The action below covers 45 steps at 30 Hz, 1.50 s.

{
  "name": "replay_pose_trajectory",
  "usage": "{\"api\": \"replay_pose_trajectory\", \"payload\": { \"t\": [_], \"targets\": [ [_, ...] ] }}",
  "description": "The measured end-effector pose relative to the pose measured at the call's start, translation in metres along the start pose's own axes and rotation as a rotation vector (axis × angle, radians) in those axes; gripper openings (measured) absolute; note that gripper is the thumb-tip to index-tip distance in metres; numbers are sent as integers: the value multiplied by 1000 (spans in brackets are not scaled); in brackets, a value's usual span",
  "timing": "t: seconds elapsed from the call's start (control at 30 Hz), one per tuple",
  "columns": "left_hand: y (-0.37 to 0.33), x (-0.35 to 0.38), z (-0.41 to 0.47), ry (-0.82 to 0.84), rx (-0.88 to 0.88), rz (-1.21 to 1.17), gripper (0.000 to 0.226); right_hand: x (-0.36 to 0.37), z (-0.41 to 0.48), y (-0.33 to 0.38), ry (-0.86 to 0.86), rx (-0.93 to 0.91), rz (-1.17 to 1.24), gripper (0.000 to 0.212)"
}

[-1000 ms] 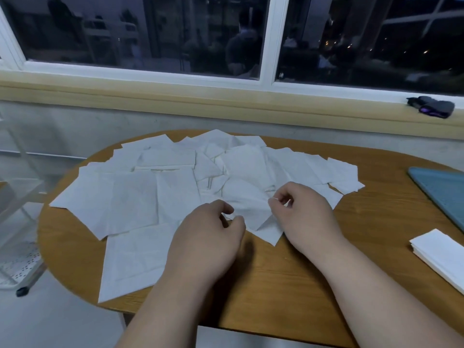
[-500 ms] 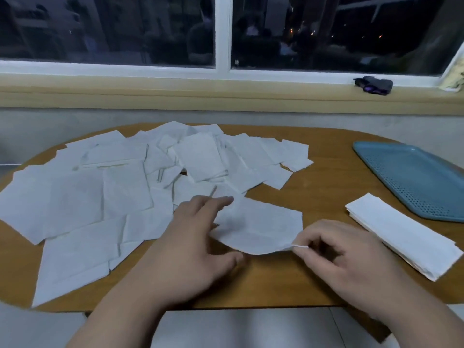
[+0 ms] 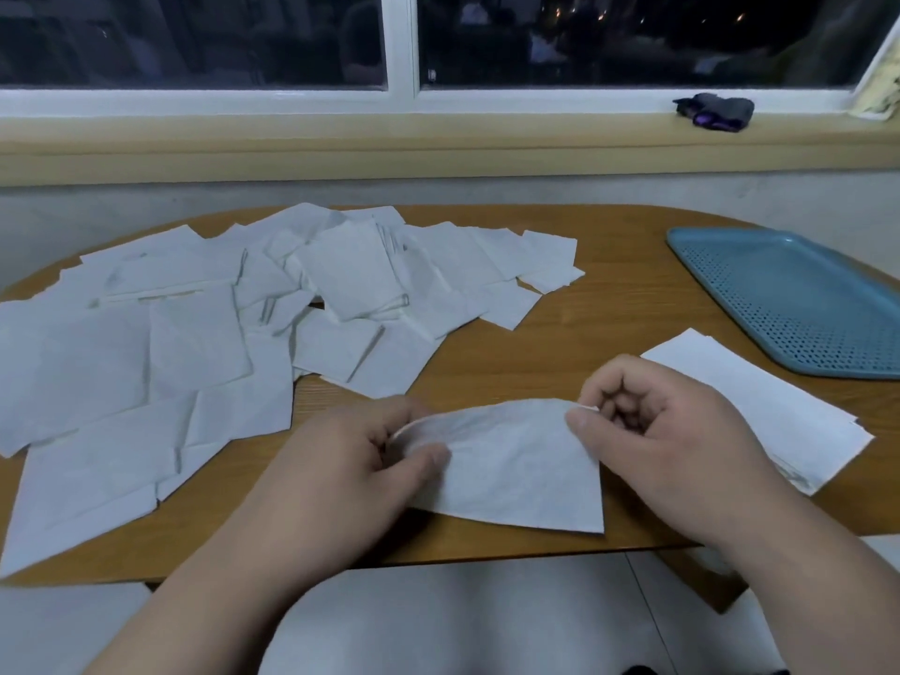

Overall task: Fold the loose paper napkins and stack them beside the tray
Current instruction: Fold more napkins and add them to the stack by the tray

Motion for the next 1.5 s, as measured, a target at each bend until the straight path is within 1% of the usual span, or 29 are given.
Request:
{"api": "replay_pose_trajectory", "payload": {
  "t": [0.07,0.13,0.17,0.23,0.27,0.33,0.37,0.43,0.53,0.63,0.8,0.9,0.97,1.0,1.07,1.13,1.2,1.33,1.5],
  "targets": [
    [5,4,3,-51,-6,37,29,3,5,-6,23,41,-112,14],
    [10,8,3,-54,74,99,54,5,6,-12,49,66,-240,13],
    [12,10,2,-31,109,130,62,6,6,-14,59,71,-302,11],
    [12,12,-1,51,154,188,66,7,5,-15,70,54,-446,9],
    [12,12,-2,111,180,210,66,7,4,-15,81,36,-513,13],
    [13,14,-5,249,224,256,67,8,0,-15,97,-24,-558,17],
    [14,15,-5,309,235,288,68,9,-3,-13,106,-69,-544,15],
    [18,16,-7,355,250,333,68,13,-10,-9,169,-172,-491,13],
    [21,16,-11,351,264,369,65,24,-17,-6,286,-277,-474,21],
    [19,14,-16,325,269,362,62,29,-16,-8,248,-303,-519,30],
    [17,6,-17,289,249,289,61,30,-11,-2,173,-273,-509,33],
    [18,-7,-13,230,206,260,51,36,-7,9,135,-261,-482,27],
    [21,-20,-9,176,153,257,36,45,0,23,131,-269,-453,22],
    [23,-26,-7,143,125,257,29,50,6,33,124,-285,-438,20],
    [28,-41,-3,62,65,257,23,62,22,58,119,-340,-433,18],
    [35,-53,-2,-16,1,260,21,76,42,83,151,-400,-479,17],
    [40,-64,-2,-73,-45,248,19,91,65,102,170,-420,-527,21],
    [48,-76,-1,-129,-112,231,21,126,102,119,212,-377,-602,24],
    [55,-87,0,-168,-169,204,23,149,117,124,248,-359,-708,25]
  ]
}}
Point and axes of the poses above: each hand's wrist, its own z-axis towards the middle knuckle, its own x-axis out of the palm, y = z × x, the point moved 2 cm from there along z, towards the middle knuckle, and after that the axes turned 13 degrees about -z, right-handed, at the moved point
